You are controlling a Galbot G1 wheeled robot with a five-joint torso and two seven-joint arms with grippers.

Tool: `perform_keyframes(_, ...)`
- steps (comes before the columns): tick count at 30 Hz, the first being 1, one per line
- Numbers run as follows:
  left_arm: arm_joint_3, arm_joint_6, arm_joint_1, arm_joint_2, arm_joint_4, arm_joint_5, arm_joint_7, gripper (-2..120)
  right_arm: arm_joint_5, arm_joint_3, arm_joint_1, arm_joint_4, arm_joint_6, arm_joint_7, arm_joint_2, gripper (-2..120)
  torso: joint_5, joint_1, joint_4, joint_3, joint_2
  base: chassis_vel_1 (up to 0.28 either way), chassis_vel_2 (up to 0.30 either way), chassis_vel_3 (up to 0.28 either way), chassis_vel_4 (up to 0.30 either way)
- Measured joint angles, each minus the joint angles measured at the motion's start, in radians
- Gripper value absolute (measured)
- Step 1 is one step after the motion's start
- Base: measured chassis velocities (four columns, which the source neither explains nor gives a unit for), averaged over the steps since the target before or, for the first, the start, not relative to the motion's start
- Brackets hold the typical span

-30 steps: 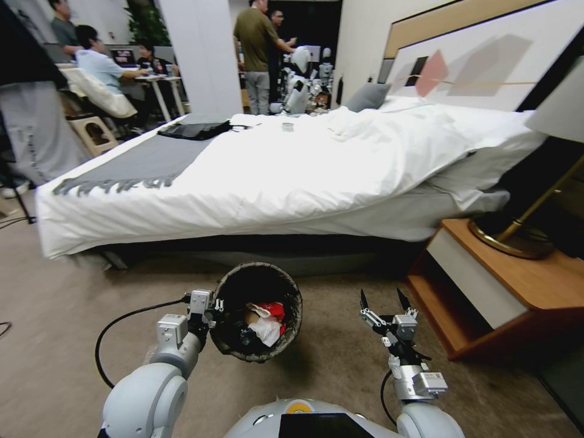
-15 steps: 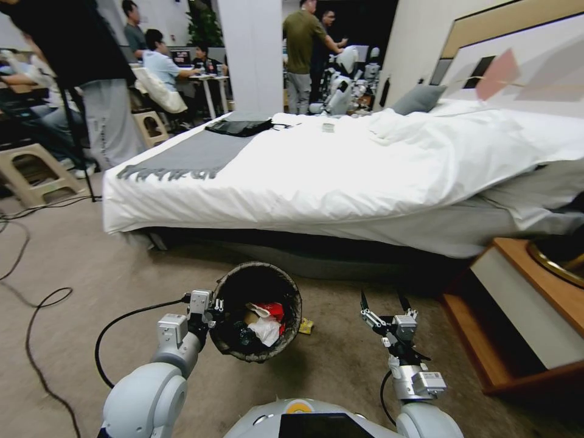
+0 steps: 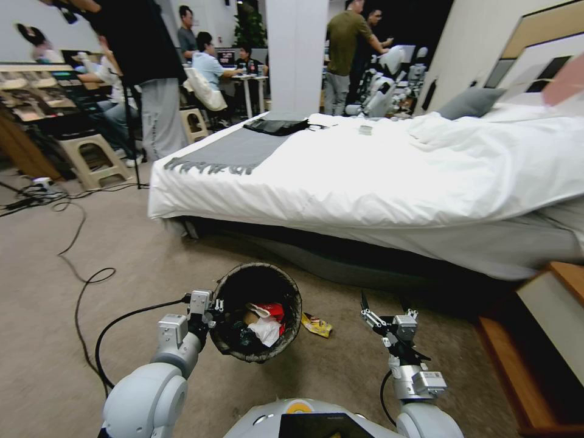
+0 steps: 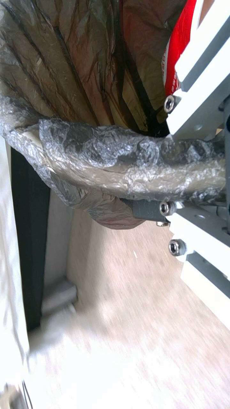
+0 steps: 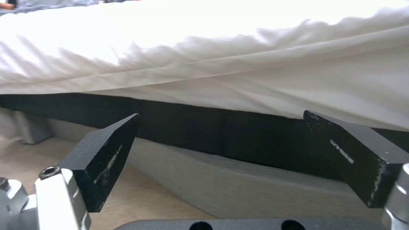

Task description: Pick up the trash bin, then pick up the garbage from the floor and place it into the trash bin.

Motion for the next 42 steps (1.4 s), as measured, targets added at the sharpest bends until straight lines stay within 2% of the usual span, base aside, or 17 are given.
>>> perform_keyframes(10, 0.003, -0.024, 0.005, 0.0, -0.002, -0.001, -0.011, 1, 0.106, 0.015, 0.044, -0.026, -0.093, -0.025, -0.037, 100, 0.0, 0.0, -0.0003, 0.0, 0.0, 0.019, 0.022, 0.02, 0.018)
perform_keyframes(14, 0.005, -0.024, 0.008, -0.001, -0.008, -0.001, -0.011, 1, 0.202, 0.016, 0.105, -0.08, -0.197, -0.067, -0.075, 100, 0.0, 0.0, -0.0001, 0.0, 0.0, 0.0, 0.0, 0.0, 0.0)
perform_keyframes(18, 0.004, -0.024, 0.011, -0.001, -0.012, -0.001, -0.012, 1, 0.242, 0.018, 0.146, -0.114, -0.252, -0.086, -0.094, 100, 0.0002, 0.0, 0.0, 0.0, 0.0, 0.0, 0.0, 0.0, 0.0)
perform_keyframes(20, 0.003, -0.024, 0.013, -0.002, -0.015, -0.001, -0.013, 1, 0.288, 0.014, 0.212, -0.167, -0.312, -0.11, -0.117, 100, 0.0001, 0.0, -0.0002, 0.0, 0.0, 0.0, 0.0, 0.0, 0.0)
perform_keyframes(22, 0.006, -0.024, 0.011, -0.004, -0.015, 0.0, -0.013, 1, 0.309, 0.002, 0.27, -0.221, -0.357, -0.135, -0.137, 100, 0.0001, 0.0, 0.0003, 0.0, 0.0, 0.0, 0.0, 0.0, 0.0)
perform_keyframes(28, 0.015, -0.024, 0.008, -0.008, -0.015, 0.003, -0.014, 1, 0.343, -0.025, 0.318, -0.273, -0.421, -0.168, -0.164, 100, 0.0002, 0.0, 0.0002, 0.0, 0.0, 0.0, 0.0, 0.0, 0.0)
perform_keyframes(29, 0.021, -0.023, 0.005, -0.009, -0.015, 0.004, -0.014, 1, 0.37, -0.042, 0.338, -0.297, -0.466, -0.185, -0.182, 100, 0.0001, 0.0, -0.0001, 0.0, 0.0, 0.0, 0.0, 0.0, 0.0)
perform_keyframes(34, 0.028, -0.022, 0.002, -0.005, -0.016, 0.006, -0.014, 1, 0.376, -0.071, 0.375, -0.343, -0.505, -0.216, -0.19, 100, 0.0, 0.0, -0.0002, 0.0, 0.0, 0.0, 0.0, 0.0, 0.0)
perform_keyframes(42, 0.025, -0.019, 0.003, 0.011, -0.016, 0.002, -0.014, 1, 0.344, -0.141, 0.493, -0.527, -0.529, -0.245, -0.152, 100, -0.0001, 0.0, 0.0001, 0.0, 0.0, 0.0, 0.0, 0.0, 0.0)
